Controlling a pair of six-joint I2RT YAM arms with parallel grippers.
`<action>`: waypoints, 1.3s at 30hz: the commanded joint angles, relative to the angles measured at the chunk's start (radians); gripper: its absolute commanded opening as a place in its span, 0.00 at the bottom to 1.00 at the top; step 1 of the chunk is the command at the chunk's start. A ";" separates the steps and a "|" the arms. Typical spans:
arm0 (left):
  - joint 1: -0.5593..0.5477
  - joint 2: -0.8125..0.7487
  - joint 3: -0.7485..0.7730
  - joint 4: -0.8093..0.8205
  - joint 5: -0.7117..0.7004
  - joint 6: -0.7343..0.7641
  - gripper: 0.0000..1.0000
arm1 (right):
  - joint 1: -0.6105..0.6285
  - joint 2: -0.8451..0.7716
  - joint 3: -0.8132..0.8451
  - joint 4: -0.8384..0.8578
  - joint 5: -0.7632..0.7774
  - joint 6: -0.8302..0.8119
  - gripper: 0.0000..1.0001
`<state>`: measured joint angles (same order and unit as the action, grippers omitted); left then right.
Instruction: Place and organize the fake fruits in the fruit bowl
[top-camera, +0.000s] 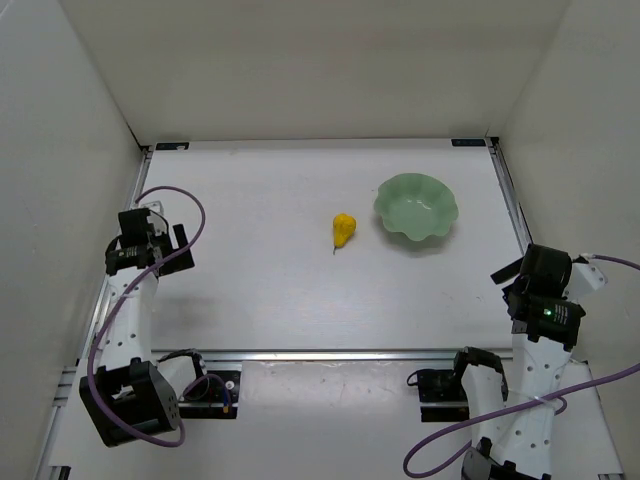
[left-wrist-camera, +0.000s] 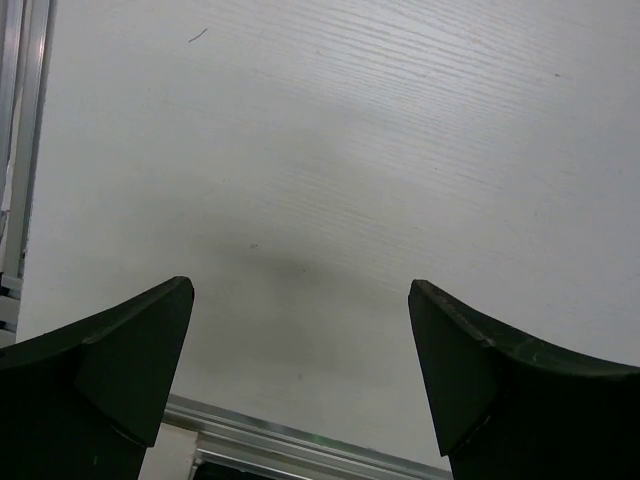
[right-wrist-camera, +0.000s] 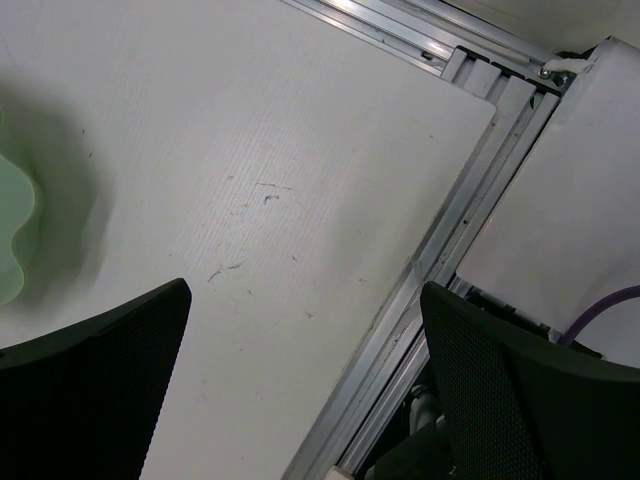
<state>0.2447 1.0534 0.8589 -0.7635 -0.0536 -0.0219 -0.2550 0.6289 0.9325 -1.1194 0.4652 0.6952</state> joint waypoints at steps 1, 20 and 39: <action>-0.016 0.006 0.005 -0.002 0.081 0.072 1.00 | 0.002 0.005 -0.014 0.042 -0.005 -0.036 1.00; -0.907 1.072 1.319 -0.304 0.155 0.177 1.00 | 0.033 0.066 -0.066 0.282 -0.309 -0.258 1.00; -0.967 1.347 1.364 -0.086 0.043 0.089 0.59 | 0.072 0.026 0.017 0.185 -0.226 -0.327 1.00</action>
<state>-0.7174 2.4298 2.1822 -0.9031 0.0006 0.0765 -0.1883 0.6582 0.9005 -0.9218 0.2104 0.4023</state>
